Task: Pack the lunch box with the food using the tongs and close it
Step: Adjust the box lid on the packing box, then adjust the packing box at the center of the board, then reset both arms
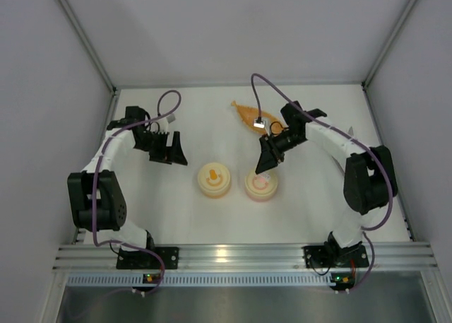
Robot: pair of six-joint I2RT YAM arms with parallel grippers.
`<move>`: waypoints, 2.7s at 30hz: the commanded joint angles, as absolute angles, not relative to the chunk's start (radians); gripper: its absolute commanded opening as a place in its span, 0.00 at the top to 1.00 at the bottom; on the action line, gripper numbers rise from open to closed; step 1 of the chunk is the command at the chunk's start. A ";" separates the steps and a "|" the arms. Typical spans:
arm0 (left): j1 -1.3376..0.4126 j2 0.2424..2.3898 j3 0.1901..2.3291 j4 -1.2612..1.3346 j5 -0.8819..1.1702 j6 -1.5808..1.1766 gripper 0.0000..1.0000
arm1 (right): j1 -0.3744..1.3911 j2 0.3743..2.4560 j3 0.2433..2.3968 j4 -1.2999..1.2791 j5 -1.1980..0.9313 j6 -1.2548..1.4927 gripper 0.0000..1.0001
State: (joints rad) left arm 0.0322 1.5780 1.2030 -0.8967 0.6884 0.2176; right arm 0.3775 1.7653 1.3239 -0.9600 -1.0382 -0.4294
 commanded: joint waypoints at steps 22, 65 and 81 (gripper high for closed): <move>-0.196 1.802 1.315 -0.813 0.607 0.209 0.32 | 0.196 1.629 1.212 -0.738 -0.753 -0.192 0.49; -0.117 1.546 1.393 -0.917 0.692 0.249 0.02 | 0.072 1.450 1.247 -0.834 -0.810 -0.265 0.07; 0.208 1.348 1.169 -0.908 0.652 0.357 0.02 | -0.149 1.235 1.040 -0.784 -0.602 -0.256 0.01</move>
State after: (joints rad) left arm 0.1684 1.4002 1.1793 -0.9024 0.6487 0.2863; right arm -0.1017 1.2701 1.0466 -0.7937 -0.6907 -0.2279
